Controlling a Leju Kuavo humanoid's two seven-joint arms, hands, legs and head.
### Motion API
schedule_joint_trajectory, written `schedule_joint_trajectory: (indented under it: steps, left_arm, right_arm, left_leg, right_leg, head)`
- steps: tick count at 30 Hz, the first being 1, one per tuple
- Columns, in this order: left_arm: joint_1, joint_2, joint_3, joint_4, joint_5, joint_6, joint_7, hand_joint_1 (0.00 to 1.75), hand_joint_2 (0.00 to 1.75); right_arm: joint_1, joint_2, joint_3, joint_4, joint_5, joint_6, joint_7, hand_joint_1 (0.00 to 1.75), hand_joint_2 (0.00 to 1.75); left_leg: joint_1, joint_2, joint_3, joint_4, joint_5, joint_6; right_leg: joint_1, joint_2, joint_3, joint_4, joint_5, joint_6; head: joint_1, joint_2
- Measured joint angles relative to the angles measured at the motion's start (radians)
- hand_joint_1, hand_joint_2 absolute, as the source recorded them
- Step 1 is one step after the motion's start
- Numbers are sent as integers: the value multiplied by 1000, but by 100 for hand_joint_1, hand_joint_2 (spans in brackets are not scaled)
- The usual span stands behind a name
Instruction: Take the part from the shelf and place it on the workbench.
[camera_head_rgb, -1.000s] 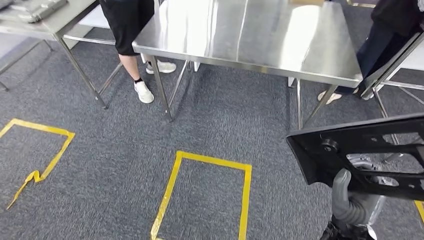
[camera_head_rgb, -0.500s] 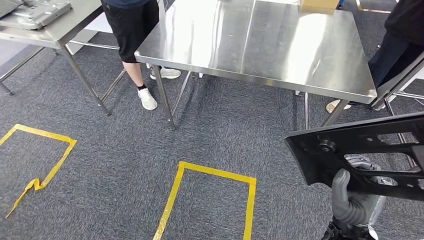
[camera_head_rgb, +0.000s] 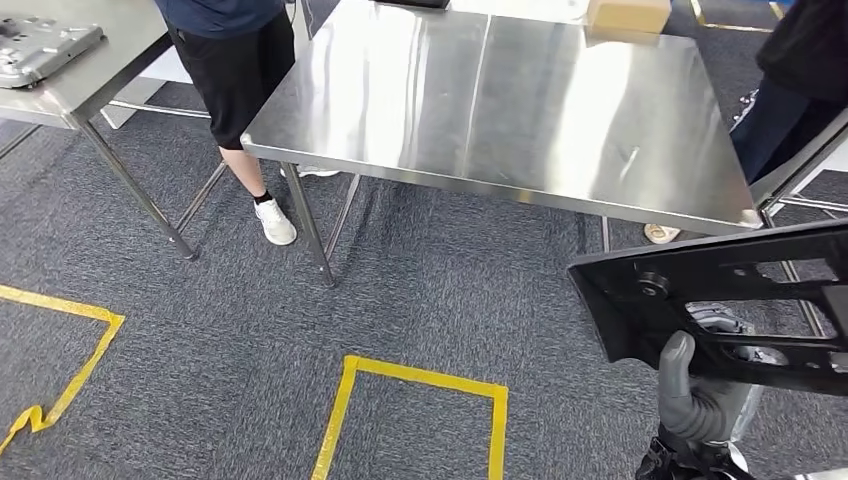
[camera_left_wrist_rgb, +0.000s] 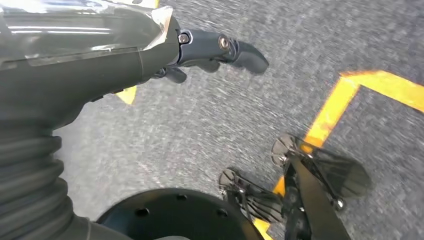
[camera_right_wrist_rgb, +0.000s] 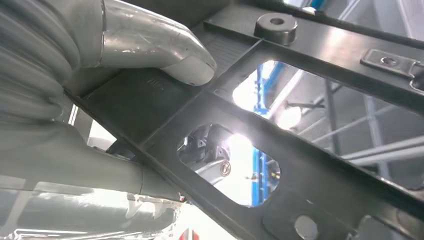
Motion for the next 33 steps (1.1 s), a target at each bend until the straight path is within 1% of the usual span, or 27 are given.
schedule_joint_trajectory:
  steps: [1, 2, 4, 6, 8, 9, 10, 11, 12, 13, 14, 15, 16, 17, 18, 19, 20, 21, 23, 24, 25, 28, 29, 30, 31, 32, 33]
  left_arm:
    - [0, -1, 0, 0, 0, 0, 0, 0, 175]
    - [0, -1, 0, 0, 1, 0, 0, 0, 175]
    - [0, 0, 0, 0, 2, -1, -1, 0, 175]
    - [1, 0, 0, 0, 5, -1, -2, 0, 175]
    - [3, 0, 0, 0, 8, -1, -2, 0, 175]
    - [3, 0, 1, 0, 8, -1, -2, 0, 175]
    - [3, 0, 1, 0, 8, -1, -3, 0, 175]
    - [4, -1, 1, 0, 8, -2, -3, 0, 175]
    - [4, -1, 1, 1, 8, -2, -4, 0, 175]
    - [3, -2, 1, 1, 8, -3, -4, 0, 175]
    - [2, -3, 1, 1, 8, -4, -5, 0, 175]
    - [-1, -5, 1, 2, 8, -5, -5, 0, 175]
    - [-5, -7, 1, 2, 8, -8, -5, 0, 175]
    - [-9, -8, 1, 2, 8, -10, -5, 0, 175]
    - [-13, -9, 1, 3, 9, -11, -5, 0, 175]
    - [-15, -9, 1, 3, 10, -12, -5, 0, 175]
    - [-16, -10, 1, 3, 12, -12, -6, 0, 175]
    - [-15, -9, 1, 3, 12, -12, -6, 0, 175]
    - [-13, -5, 2, 3, 13, -11, -5, 0, 175]
    - [-11, -3, 2, 2, 12, -11, -4, 0, 175]
    - [-8, -1, 2, 3, 11, -11, -3, 0, 175]
    - [0, 1, 3, 3, 12, -11, -1, 0, 175]
    - [1, 2, 3, 3, 12, -11, -1, 0, 175]
    - [0, 2, 3, 3, 12, -9, 0, 0, 175]
    - [-3, 1, 3, 3, 12, -5, 2, 0, 175]
    - [-6, 0, 3, 3, 12, 1, 6, 0, 175]
    - [-9, -1, 3, 3, 11, 8, 9, 0, 175]
  right_arm:
    - [-2, 0, 1, 0, 0, 0, 1, 175, 175]
    - [-4, 0, 1, 1, 0, 0, 2, 175, 175]
    - [-9, 0, 2, 3, 1, 1, 4, 175, 175]
    - [-10, -1, 3, 7, 1, 2, 5, 175, 175]
    - [-10, -2, 2, 11, 1, 2, 5, 175, 175]
    - [-10, -2, 2, 13, 1, 2, 5, 175, 175]
    - [-10, -2, 2, 15, 1, 2, 5, 175, 175]
    - [-9, -3, 2, 17, 1, 2, 5, 175, 175]
    - [-8, -3, 2, 18, 1, 2, 5, 175, 175]
    - [-8, -4, 2, 18, 1, 2, 5, 175, 175]
    - [-9, -4, 2, 16, 1, 2, 5, 175, 175]
    - [-13, -4, 3, 14, 2, 2, 5, 175, 175]
    - [-16, -4, 3, 12, 4, 2, 6, 175, 175]
    - [-19, -4, 3, 10, 7, 2, 6, 175, 175]
    - [-22, -4, 3, 10, 11, 2, 8, 175, 175]
    - [-22, -3, 4, 10, 18, 2, 12, 175, 175]
    - [-23, -3, 7, 10, 26, 1, 16, 175, 175]
    - [-22, -2, 10, 11, 38, -1, 21, 175, 175]
    - [-22, -1, 18, 13, 66, -8, 32, 175, 175]
    - [-23, -1, 22, 15, 78, -11, 37, 175, 175]
    - [-23, -1, 26, 17, 87, -14, 40, 175, 175]
    - [-26, 0, 39, 20, 96, -16, 42, 175, 175]
    - [-28, 0, 42, 21, 97, -17, 43, 175, 175]
    - [-31, 0, 44, 21, 102, -18, 44, 175, 175]
    - [-34, 0, 46, 21, 110, -21, 47, 175, 175]
    - [-38, -1, 50, 21, 122, -24, 52, 175, 175]
    - [-42, -2, 55, 23, 139, -28, 57, 175, 175]
  left_leg:
    - [0, -3, 18, -9, -5, 7]
    - [0, -6, 37, -16, -12, 15]
    - [0, -10, 78, -31, -33, 26]
    - [-3, -16, 125, -47, -59, 31]
    - [-8, -24, 181, -65, -89, 34]
    - [-12, -27, 209, -73, -106, 36]
    - [-15, -29, 235, -79, -124, 37]
    - [-18, -31, 258, -84, -142, 38]
    - [-18, -33, 278, -90, -160, 37]
    - [-15, -34, 298, -100, -175, 33]
    - [-13, -33, 317, -103, -181, 29]
    - [-10, -31, 329, -96, -174, 23]
    - [-8, -27, 322, -61, -154, 18]
    - [-9, -22, 294, 5, -125, 15]
    - [-8, -20, 244, 84, -103, 12]
    - [-6, -18, 183, 163, -99, 8]
    - [-4, -17, 124, 219, -123, 2]
    - [-2, -16, 72, 248, -170, -5]
    - [3, -13, -8, 240, -269, -19]
    - [6, -10, -36, 209, -283, -23]
    - [9, -8, -56, 162, -251, -27]
    - [12, 5, -73, 5, 24, -28]
    - [11, 9, -68, -16, 82, -23]
    - [8, 10, -62, -19, 96, -15]
    - [7, 9, -53, -18, 89, -7]
    - [7, 7, -46, -20, 82, 3]
    - [7, 5, -38, -24, 73, 12]
  right_leg:
    - [0, -1, 0, 19, 13, 9]
    - [0, -2, -20, 62, 28, 15]
    - [-1, -5, -107, 189, 32, 14]
    - [3, -5, -212, 283, -21, -3]
    - [6, -5, -276, 271, -88, -13]
    - [9, -5, -292, 229, -90, -9]
    - [12, -5, -300, 175, -53, 0]
    - [15, -7, -300, 121, 25, 12]
    - [20, -10, -293, 77, 104, 18]
    - [27, -12, -279, 50, 167, 15]
    - [32, -13, -264, 33, 198, 4]
    - [34, -10, -242, 22, 195, -15]
    - [32, -7, -218, 11, 185, -31]
    - [26, -6, -194, -1, 176, -45]
    - [21, -5, -167, -11, 165, -55]
    - [15, -6, -145, -21, 152, -60]
    - [11, -5, -123, -29, 137, -62]
    - [7, -3, -100, -35, 122, -59]
    - [-3, 3, -52, -44, 87, -50]
    - [-9, 7, -28, -47, 67, -44]
    - [-14, 9, -5, -48, 45, -39]
    - [-15, 12, 59, -58, -18, -19]
    - [-13, 14, 78, -68, -31, -12]
    - [-10, 15, 96, -84, -40, -4]
    - [-9, 13, 112, -99, -45, 3]
    - [-10, 10, 119, -98, -51, 7]
    - [-11, 5, 107, -70, -62, 10]
  head:
    - [2, 0]
    - [3, 0]
    - [7, 0]
    - [7, 0]
    - [8, 0]
    - [9, 0]
    - [10, 0]
    - [7, 0]
    - [4, 0]
    - [2, 0]
    - [-1, 0]
    - [1, 0]
    - [3, 0]
    - [2, 0]
    - [2, 0]
    - [1, 0]
    - [0, 0]
    - [-1, 0]
    - [-1, 0]
    - [-2, 0]
    - [-2, 0]
    - [-9, 0]
    - [-11, 0]
    - [-11, 0]
    - [-10, 0]
    - [-8, 0]
    - [-6, 0]
